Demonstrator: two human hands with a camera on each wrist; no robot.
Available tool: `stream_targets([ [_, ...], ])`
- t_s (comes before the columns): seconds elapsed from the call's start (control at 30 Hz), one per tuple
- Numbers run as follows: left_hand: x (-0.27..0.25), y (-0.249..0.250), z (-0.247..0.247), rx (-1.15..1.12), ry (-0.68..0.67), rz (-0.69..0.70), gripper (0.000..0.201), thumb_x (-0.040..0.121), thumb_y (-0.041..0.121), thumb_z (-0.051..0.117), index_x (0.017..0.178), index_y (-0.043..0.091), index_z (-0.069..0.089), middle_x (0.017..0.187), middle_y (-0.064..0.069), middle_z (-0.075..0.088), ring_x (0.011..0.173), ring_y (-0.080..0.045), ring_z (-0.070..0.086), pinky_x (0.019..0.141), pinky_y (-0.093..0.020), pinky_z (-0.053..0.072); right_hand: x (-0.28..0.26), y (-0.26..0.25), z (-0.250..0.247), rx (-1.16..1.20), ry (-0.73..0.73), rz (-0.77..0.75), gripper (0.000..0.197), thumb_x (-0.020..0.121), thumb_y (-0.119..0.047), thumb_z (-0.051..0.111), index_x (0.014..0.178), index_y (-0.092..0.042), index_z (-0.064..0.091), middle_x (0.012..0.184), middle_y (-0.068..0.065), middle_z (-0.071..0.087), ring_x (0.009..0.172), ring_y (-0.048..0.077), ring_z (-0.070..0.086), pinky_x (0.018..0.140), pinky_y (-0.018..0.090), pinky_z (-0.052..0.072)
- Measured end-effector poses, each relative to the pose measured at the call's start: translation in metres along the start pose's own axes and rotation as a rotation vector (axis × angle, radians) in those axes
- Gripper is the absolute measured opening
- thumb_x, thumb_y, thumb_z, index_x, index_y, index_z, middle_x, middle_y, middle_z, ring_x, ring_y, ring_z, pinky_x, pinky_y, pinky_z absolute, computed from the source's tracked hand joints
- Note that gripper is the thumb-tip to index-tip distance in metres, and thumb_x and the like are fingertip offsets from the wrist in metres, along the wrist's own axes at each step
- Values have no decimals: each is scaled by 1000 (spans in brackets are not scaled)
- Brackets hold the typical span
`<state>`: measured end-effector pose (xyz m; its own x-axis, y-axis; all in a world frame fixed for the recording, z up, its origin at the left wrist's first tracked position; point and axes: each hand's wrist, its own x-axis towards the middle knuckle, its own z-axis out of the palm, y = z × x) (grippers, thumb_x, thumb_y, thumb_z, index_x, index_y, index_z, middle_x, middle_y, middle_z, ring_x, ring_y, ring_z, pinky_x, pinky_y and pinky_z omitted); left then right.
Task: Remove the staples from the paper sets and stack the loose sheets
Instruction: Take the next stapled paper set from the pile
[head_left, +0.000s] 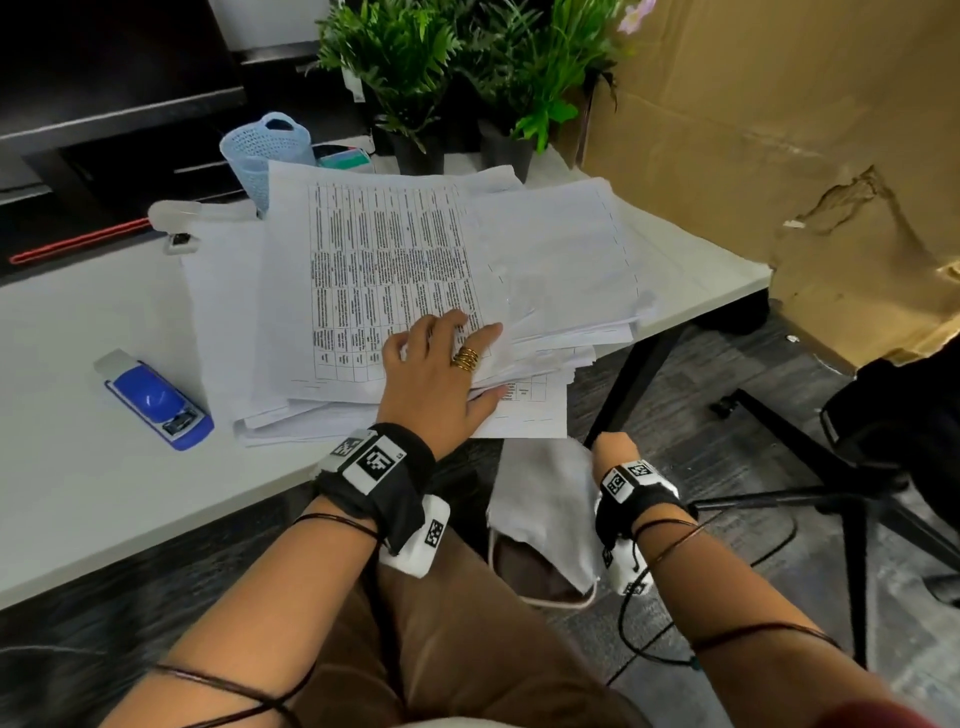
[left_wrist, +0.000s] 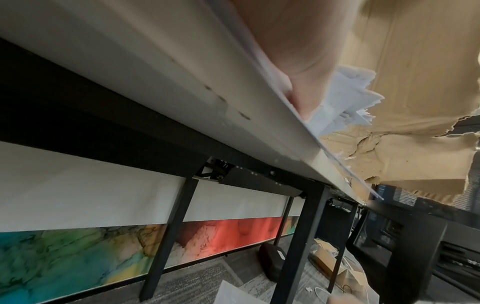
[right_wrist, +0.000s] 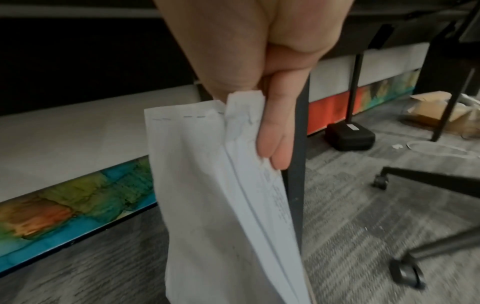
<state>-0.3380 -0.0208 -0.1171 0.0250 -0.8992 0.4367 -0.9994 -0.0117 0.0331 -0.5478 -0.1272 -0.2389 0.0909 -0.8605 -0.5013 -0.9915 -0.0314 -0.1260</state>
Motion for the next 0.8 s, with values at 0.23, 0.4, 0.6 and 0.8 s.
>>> stream_targets([
  [0.23, 0, 0, 0, 15, 4, -10, 58, 82, 59, 42, 131, 27, 46, 129, -8, 48, 115, -29, 36, 89, -43, 25, 27, 19, 61, -1, -206, -112, 43, 98, -22, 39, 137, -2, 41, 132, 20, 53, 117, 34, 53, 92, 37, 44],
  [0.4, 1, 1, -1, 9, -17, -21, 58, 82, 60, 41, 131, 28, 46, 129, -7, 48, 116, -29, 36, 89, -43, 25, 29, 16, 83, 53, -344, -213, 90, 90, -56, 47, 150, -18, -8, 151, 16, 29, 133, 36, 36, 107, 42, 34],
  [0.6, 1, 2, -4, 30, -6, -23, 58, 83, 59, 41, 130, 27, 48, 127, -7, 50, 115, -28, 36, 88, -42, 26, 31, 8, 89, -9, -222, -272, 68, 93, -17, 51, 148, -12, 12, 136, 23, 47, 122, 35, 50, 98, 41, 43],
  [0.8, 0, 3, -4, 26, -18, -9, 58, 84, 60, 42, 131, 26, 48, 128, -8, 49, 114, -28, 35, 87, -42, 27, 35, 7, 102, -12, -153, -198, 34, 97, -2, 35, 125, -2, 55, 125, 21, 59, 115, 33, 56, 94, 36, 43],
])
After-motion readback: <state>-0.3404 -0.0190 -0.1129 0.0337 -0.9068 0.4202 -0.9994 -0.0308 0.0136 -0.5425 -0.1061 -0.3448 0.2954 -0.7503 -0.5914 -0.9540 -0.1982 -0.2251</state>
